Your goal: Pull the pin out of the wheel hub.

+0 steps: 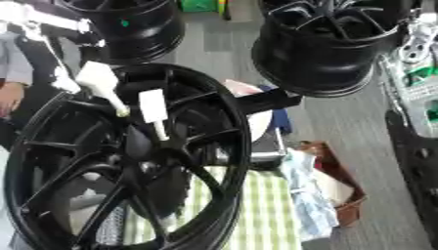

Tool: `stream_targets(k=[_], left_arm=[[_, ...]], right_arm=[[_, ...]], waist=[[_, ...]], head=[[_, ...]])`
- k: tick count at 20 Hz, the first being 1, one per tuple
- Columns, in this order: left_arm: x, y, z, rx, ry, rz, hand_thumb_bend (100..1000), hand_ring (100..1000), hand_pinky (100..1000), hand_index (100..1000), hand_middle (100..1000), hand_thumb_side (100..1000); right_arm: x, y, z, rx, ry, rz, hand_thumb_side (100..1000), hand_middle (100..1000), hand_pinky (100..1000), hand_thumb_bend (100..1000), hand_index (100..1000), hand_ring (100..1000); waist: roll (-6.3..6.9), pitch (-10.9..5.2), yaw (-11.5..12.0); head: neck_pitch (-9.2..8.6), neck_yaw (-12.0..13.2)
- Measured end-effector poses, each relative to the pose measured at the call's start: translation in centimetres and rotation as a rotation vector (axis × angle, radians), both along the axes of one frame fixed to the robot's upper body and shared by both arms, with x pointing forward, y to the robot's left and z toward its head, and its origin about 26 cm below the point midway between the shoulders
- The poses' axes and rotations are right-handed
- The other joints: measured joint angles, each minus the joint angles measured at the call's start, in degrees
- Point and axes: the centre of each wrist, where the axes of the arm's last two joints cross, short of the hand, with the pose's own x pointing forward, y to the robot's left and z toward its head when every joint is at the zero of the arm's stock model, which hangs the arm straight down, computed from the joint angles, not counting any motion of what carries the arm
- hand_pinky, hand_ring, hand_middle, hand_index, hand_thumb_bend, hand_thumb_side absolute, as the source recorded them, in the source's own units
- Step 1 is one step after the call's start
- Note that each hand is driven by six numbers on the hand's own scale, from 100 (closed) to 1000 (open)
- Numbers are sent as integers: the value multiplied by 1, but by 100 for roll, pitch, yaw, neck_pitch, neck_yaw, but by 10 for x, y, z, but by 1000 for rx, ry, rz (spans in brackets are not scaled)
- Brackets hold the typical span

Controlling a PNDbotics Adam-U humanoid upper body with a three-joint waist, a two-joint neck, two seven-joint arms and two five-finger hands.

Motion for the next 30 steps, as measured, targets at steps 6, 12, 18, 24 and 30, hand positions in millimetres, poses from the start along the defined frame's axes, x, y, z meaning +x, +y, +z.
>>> stream_targets(k=[6,12,18,24,30], left_arm=[[-13,24,36,-63,-91,46,444,575,678,468,330,100],[-28,90,66,-202,-215,235,376,578,688,472,331,100],[-38,159,73,-320,-329,486,342,582,701,476,332,100],[-46,214,62,-333,-431,753,306,586,700,488,343,100],[-47,250,42,-297,-518,936,256,600,715,531,387,100]], right_arm=[[0,0,0,0,1,-1,748,608,694,100,736,709],[0,-3,-1,4,2,-15,748,608,694,100,736,709],[0,-7,1,1,-5,-28,748,607,695,100,736,710],[0,-7,1,-2,-5,-33,748,607,694,100,736,710],[0,-8,2,-2,-8,-39,746,606,695,100,736,709]], waist=[[-6,0,40],[4,0,77],[-6,2,100],[-27,17,116],[-43,26,105]], head=[[0,-56],[-4,-181],[-15,-277],[-61,-323],[-62,-370]])
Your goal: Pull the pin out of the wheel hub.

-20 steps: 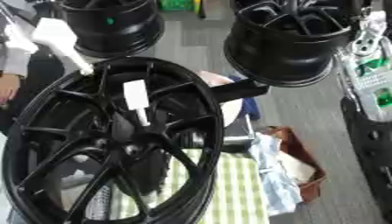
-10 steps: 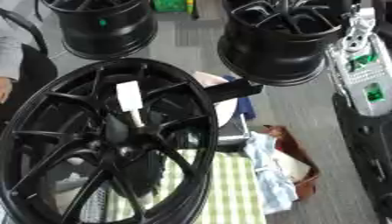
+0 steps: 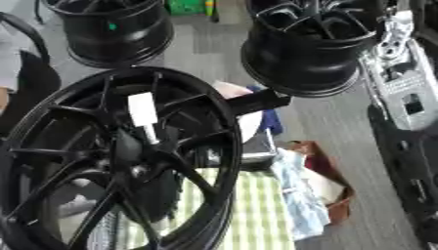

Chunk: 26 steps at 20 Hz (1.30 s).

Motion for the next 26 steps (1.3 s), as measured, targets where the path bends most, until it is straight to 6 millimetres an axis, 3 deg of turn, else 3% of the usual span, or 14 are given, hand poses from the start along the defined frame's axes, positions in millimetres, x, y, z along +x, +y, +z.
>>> stream_targets(k=[3,4,5,6,7,10,19,21,26], left_arm=[[2,10,-12,19,-15,58,321,635,733,598,457,100],[3,13,-16,28,-18,81,363,687,758,672,531,100],[4,15,-20,37,-19,101,412,750,793,748,620,187],[5,17,-25,48,-14,119,479,831,846,854,758,361],[6,19,-29,60,-7,130,504,884,881,899,822,457],[8,22,-37,103,14,145,494,937,907,955,898,583],[10,22,-38,113,-39,147,456,844,854,868,769,533],[10,22,-37,97,-58,151,387,810,836,825,724,498],[13,7,-25,39,-153,86,327,789,824,794,690,462]], right_arm=[[-1,0,1,0,-4,0,745,606,694,100,736,709],[-1,0,1,0,-5,0,745,606,694,100,736,709],[-1,0,1,0,-5,0,744,606,694,100,736,709],[-1,0,1,0,-5,0,744,606,694,100,736,709],[-1,0,1,0,-5,0,744,606,694,100,735,709],[-1,0,1,0,-6,0,744,605,694,100,735,709],[-1,0,1,1,-6,-3,743,605,694,100,735,709],[-1,0,1,1,-6,-3,743,605,694,100,735,709],[-1,0,1,0,-5,-3,735,605,694,100,735,709]], waist=[[-10,0,-7],[-13,0,-14],[-15,0,-21],[-15,0,-28],[-16,0,-33],[-17,0,-37],[-18,-1,-35],[-18,-3,-35],[-24,-3,-24]], head=[[-2,-5],[-5,-5],[-20,-5],[-36,-5],[-44,-5],[-45,-5],[-46,-4],[-46,-4],[-46,-4]])
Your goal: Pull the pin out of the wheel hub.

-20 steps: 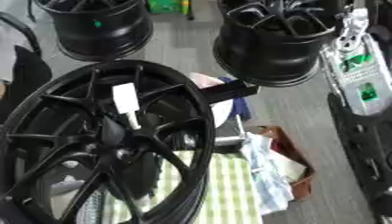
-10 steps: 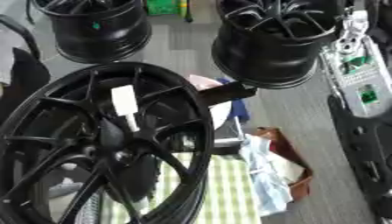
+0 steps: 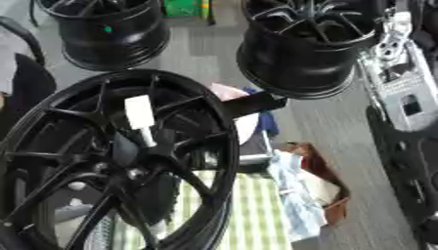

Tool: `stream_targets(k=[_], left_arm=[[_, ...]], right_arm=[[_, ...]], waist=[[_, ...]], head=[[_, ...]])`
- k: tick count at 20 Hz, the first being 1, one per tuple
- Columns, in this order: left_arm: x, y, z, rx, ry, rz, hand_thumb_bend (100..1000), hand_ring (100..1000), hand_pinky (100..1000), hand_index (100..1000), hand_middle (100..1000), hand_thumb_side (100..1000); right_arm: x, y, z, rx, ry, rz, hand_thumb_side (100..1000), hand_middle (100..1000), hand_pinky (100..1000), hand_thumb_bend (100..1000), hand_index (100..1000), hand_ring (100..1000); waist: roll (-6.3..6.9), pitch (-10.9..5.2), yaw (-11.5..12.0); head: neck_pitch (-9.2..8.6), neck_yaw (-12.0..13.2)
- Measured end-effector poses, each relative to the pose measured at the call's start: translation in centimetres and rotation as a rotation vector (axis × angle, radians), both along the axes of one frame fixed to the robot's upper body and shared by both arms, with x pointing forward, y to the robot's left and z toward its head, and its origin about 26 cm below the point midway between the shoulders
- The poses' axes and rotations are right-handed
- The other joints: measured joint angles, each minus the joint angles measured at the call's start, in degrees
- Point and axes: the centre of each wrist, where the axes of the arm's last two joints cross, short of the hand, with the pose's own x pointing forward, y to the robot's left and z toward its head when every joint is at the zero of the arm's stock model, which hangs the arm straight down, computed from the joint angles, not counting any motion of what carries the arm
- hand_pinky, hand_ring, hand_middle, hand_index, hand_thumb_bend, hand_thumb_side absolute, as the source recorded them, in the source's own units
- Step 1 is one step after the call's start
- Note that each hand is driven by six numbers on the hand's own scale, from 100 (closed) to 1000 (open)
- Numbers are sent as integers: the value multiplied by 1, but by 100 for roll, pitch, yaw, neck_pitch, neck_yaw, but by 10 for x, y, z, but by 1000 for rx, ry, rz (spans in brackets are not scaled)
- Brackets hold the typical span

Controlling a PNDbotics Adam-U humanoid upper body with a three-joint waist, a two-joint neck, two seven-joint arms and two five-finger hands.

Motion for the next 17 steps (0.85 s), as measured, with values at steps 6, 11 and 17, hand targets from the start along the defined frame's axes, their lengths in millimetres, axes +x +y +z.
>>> stream_targets(k=[6,11,17], left_arm=[[-7,-48,21,-62,-204,-293,325,785,822,786,690,442],[-27,-106,19,-220,-453,-510,352,786,821,791,693,435],[-65,-169,-12,-380,-608,-619,353,785,819,788,690,452]], right_arm=[[0,2,4,-7,-11,1,719,607,696,100,736,711],[0,3,10,-20,-27,1,697,608,697,100,737,713],[0,3,12,-30,-38,-6,680,612,699,100,739,716]], waist=[[-19,2,8],[-38,29,16],[-91,69,18]], head=[[0,5],[-5,29],[-49,46]])
